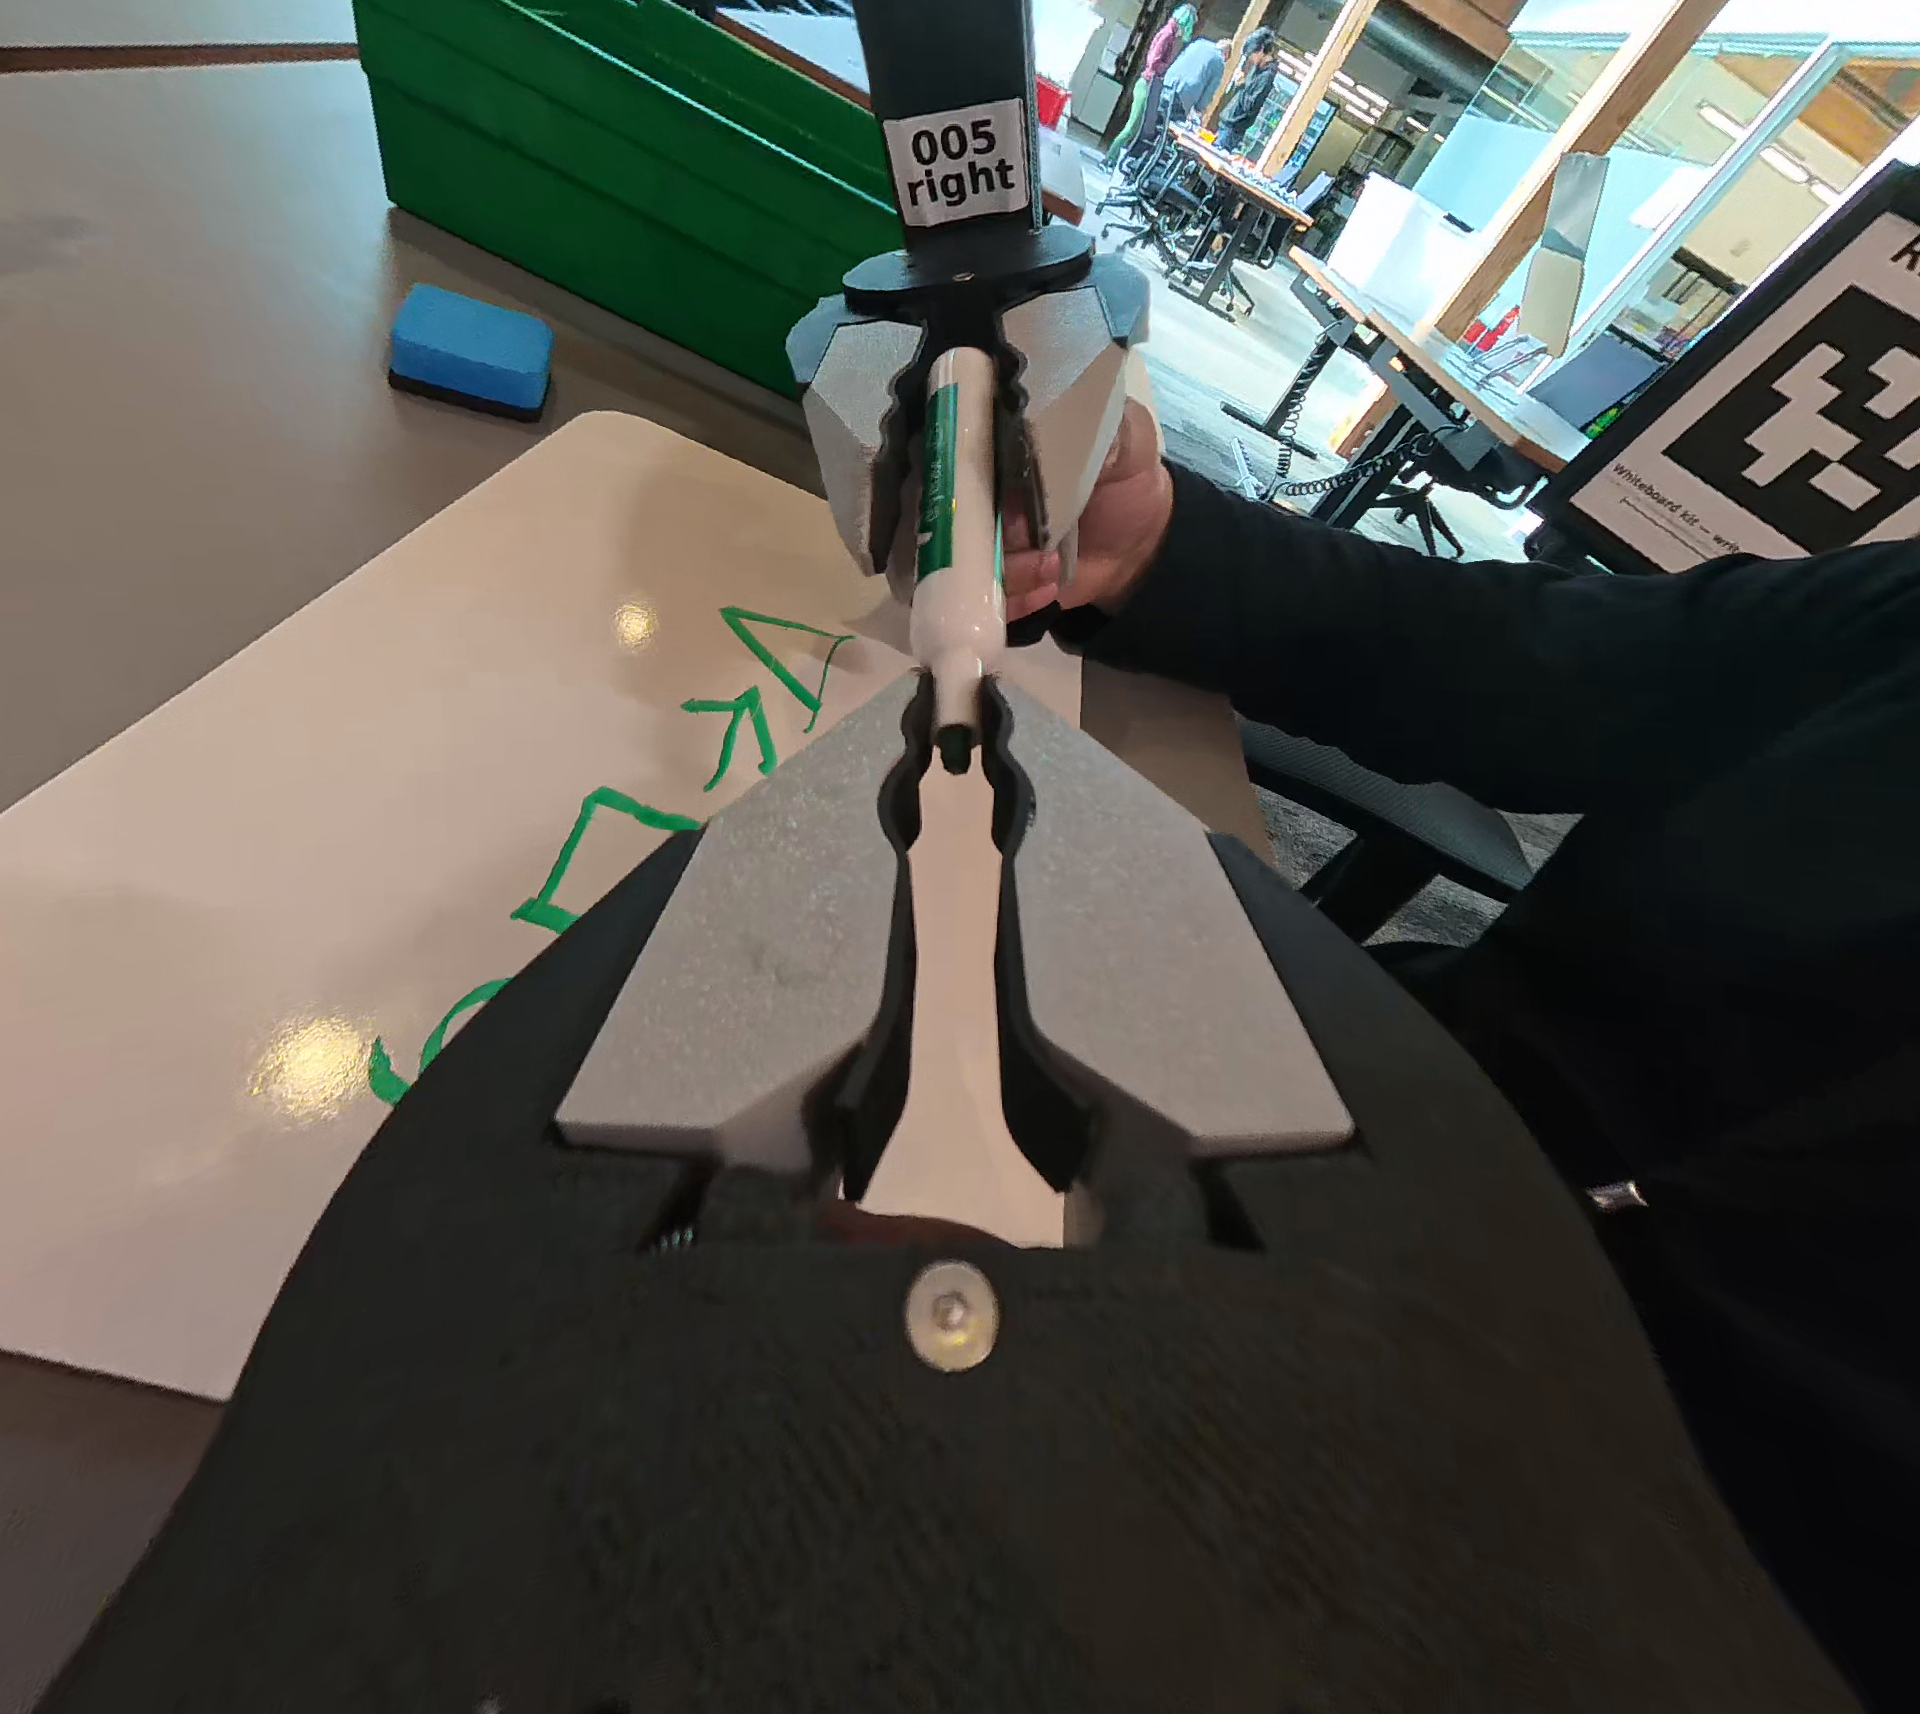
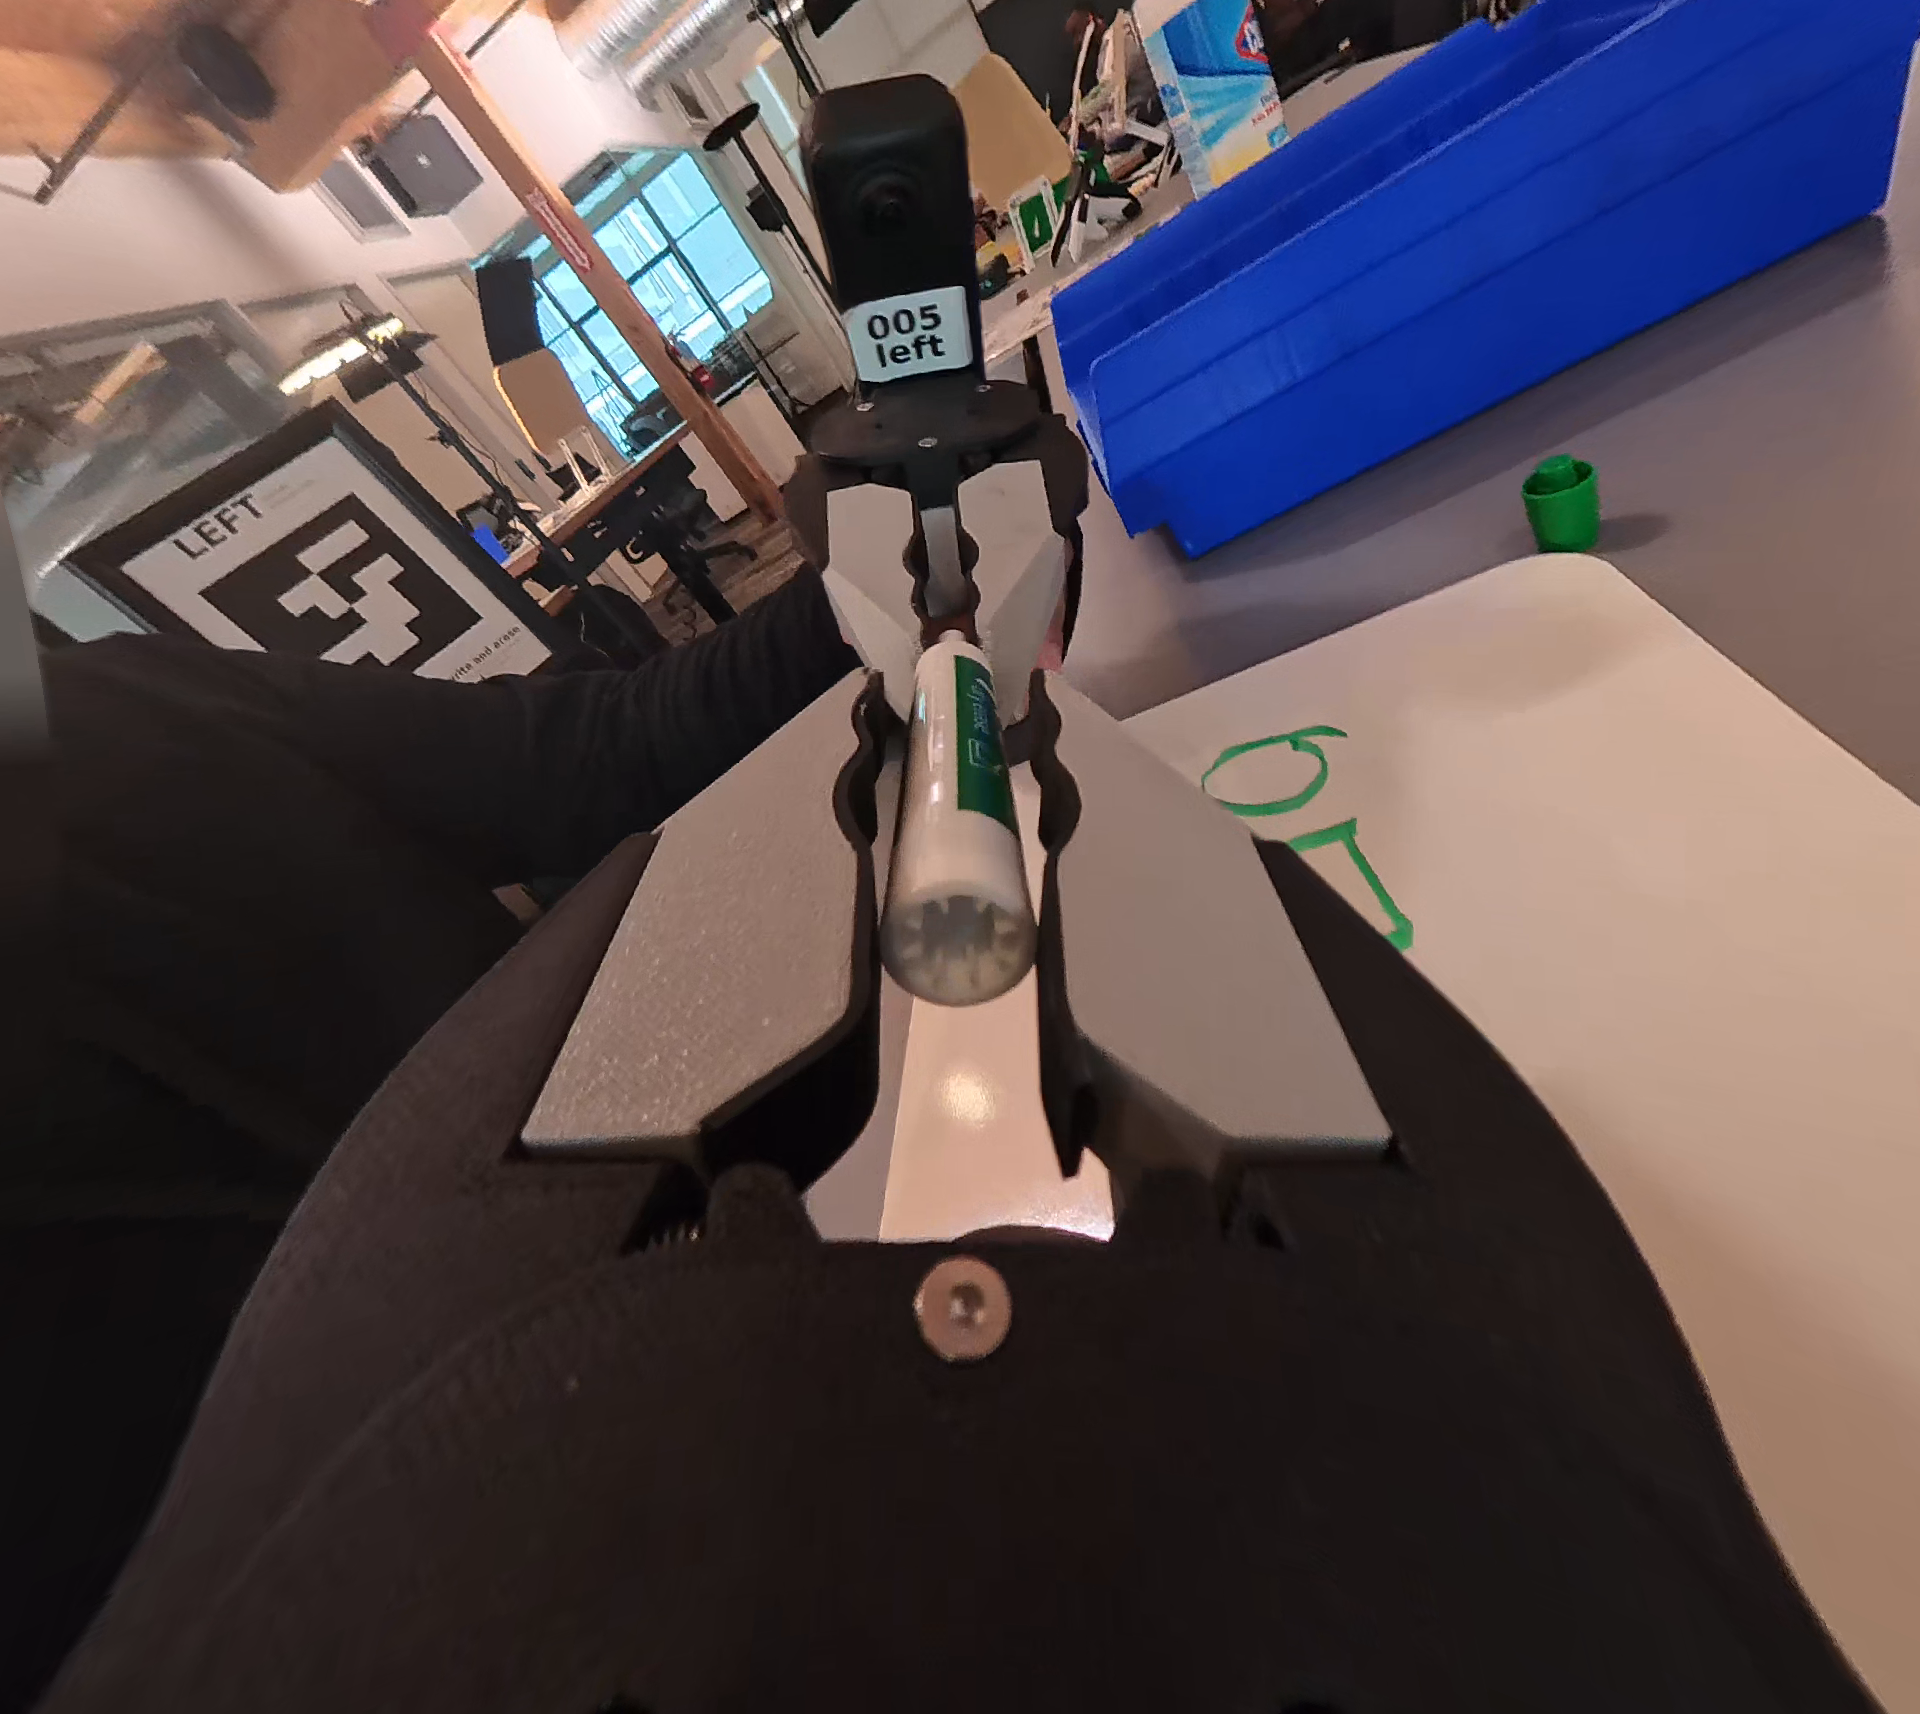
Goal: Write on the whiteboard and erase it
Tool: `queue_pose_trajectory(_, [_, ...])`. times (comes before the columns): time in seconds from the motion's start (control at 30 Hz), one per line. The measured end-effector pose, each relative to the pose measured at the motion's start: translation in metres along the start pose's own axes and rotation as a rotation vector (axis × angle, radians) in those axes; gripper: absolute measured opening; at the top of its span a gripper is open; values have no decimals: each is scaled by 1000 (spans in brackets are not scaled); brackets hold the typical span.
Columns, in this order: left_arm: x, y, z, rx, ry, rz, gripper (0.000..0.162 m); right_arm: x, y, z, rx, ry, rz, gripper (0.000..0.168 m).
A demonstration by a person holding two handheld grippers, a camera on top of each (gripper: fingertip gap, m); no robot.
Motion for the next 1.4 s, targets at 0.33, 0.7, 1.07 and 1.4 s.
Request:
queue_pose_trajectory(0.33, [8,-2,1,-1,10,63,6,-12,4,11,-54,0,-135,29])
queue_pose_trajectory(0.7, [5,-1,2,4,3,43,6,-11,4,11,-65,48,-151,28])
queue_pose_trajectory(1.07, [-18,-14,-27,94,-200,-4,28,4,-16,-24,166,171,-70,28])
queue_pose_trajectory(1.4, [-75,-20,-38,-194,-861,47,32,11,-24,-46,286,236,-52,28])
Point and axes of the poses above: each gripper's, where its closed fingertips meet, z out along the fingers, y out of its underside, x = y × z across the jaws, the point moved 9 cm from there along -z, back along the fingers
